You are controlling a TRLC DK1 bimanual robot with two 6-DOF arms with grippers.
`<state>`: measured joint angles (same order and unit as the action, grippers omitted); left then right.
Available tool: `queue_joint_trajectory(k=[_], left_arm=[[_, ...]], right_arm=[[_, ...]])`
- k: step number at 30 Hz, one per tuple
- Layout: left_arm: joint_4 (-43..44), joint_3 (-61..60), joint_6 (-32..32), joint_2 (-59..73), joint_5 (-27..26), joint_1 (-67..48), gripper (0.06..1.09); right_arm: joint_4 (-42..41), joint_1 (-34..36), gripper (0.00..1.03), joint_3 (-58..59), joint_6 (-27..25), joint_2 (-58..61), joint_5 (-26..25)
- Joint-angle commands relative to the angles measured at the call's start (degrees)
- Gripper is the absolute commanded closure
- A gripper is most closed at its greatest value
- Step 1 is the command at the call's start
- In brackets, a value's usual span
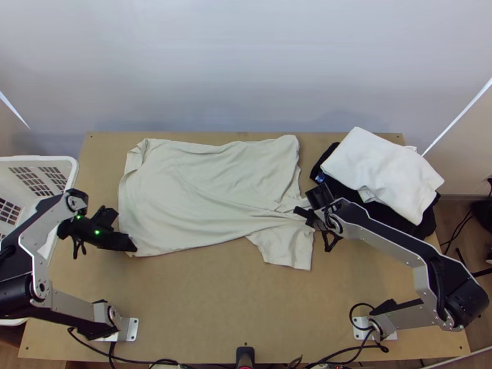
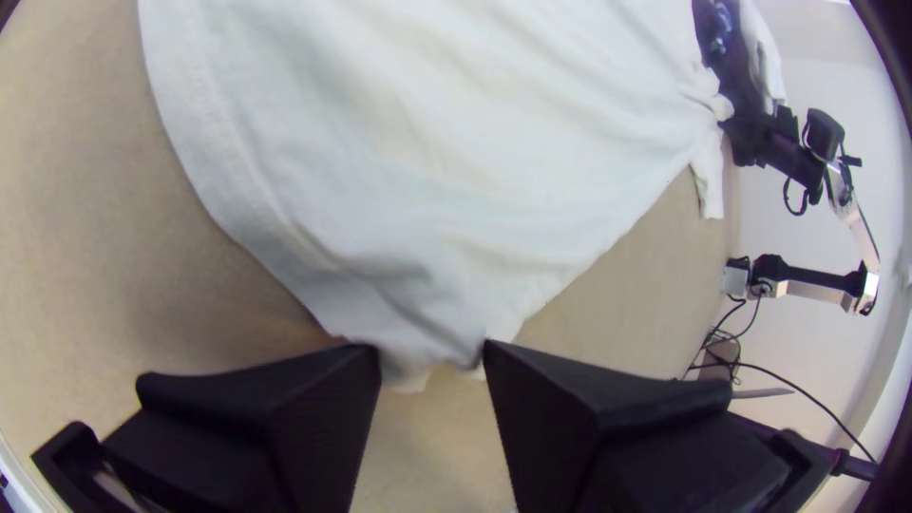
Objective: Fold the t-shirt
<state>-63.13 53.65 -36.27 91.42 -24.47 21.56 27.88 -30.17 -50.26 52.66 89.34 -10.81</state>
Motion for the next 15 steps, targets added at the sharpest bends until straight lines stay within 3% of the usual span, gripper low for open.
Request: queue_joint_trajectory(k=[1, 4, 5, 11, 15], left_arm=[[0.5, -1.4, -1.5, -1.9, -1.5, 1.4, 0.68], [2.7, -2.6, -2.0, -4.2, -2.1, 2.7, 1.0], [3.5, -2.6, -1.3, -4.6, -2.5, 3.3, 1.04], [2.8, -1.0, -1.3, -5.9, -3.0, 6.5, 1.05], [2.8, 2.2, 2.3, -6.1, -6.8, 10.3, 1.05]], right_arm=[[0.0, 0.0, 1.0, 0.3, 0.1, -0.3, -0.2], [0.0, 0.0, 1.0, 0.3, -0.1, -0.7, -0.2], [0.0, 0.1, 1.0, 0.4, -0.1, -0.7, -0.2], [0.0, 0.6, 1.0, 0.2, -0.4, -1.5, -0.3], [-0.1, 1.3, 1.0, -0.2, -0.5, -4.9, -0.9]])
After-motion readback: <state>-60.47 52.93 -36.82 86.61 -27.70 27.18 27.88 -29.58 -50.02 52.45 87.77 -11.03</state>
